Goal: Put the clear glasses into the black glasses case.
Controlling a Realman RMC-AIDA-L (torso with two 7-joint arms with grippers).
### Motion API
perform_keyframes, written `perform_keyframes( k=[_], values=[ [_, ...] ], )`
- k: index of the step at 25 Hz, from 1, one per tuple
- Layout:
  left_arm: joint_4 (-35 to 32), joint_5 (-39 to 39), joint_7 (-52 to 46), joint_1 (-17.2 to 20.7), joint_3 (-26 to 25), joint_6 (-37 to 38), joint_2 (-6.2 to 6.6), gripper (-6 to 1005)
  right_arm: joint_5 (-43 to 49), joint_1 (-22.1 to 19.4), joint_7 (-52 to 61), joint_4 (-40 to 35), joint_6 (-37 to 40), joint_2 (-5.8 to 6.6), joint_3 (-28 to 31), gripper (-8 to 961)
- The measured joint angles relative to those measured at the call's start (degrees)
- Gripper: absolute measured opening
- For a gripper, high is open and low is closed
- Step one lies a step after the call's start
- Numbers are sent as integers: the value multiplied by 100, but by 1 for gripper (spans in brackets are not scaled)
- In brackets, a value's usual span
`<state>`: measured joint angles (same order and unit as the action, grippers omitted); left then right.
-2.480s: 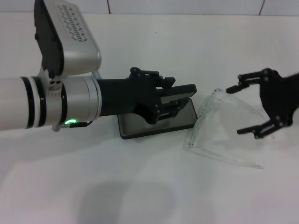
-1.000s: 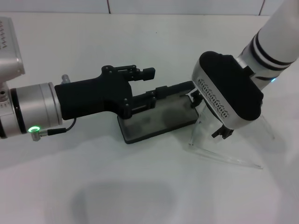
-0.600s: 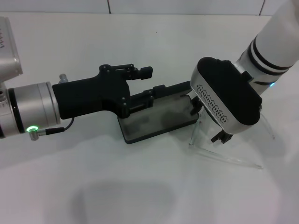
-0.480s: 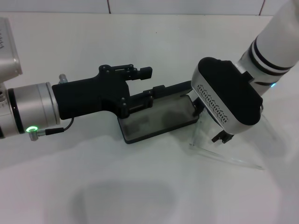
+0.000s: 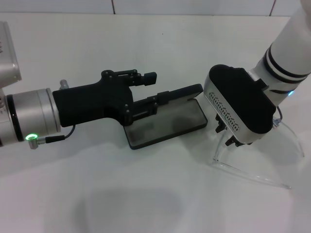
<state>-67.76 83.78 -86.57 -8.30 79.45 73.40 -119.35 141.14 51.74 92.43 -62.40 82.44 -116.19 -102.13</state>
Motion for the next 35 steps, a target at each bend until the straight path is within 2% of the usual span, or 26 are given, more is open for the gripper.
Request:
perform_keyframes(
  k=[6,27,30,35],
  values=[
    [22,9,0,10,0,109,5,536,12,-15,63,16,-6,0,-47,298],
    [35,70,0,-13,-114,205,-9,548,103,-55,100,149,-57,12,-73,274],
    [35,72,0,-13,-131,257,-16,550,177,-122,140,34,166,14,100,141],
    [43,60,0,-5,-134,285,-18,552,137,-534,99,-511,433,25,713,118]
  ],
)
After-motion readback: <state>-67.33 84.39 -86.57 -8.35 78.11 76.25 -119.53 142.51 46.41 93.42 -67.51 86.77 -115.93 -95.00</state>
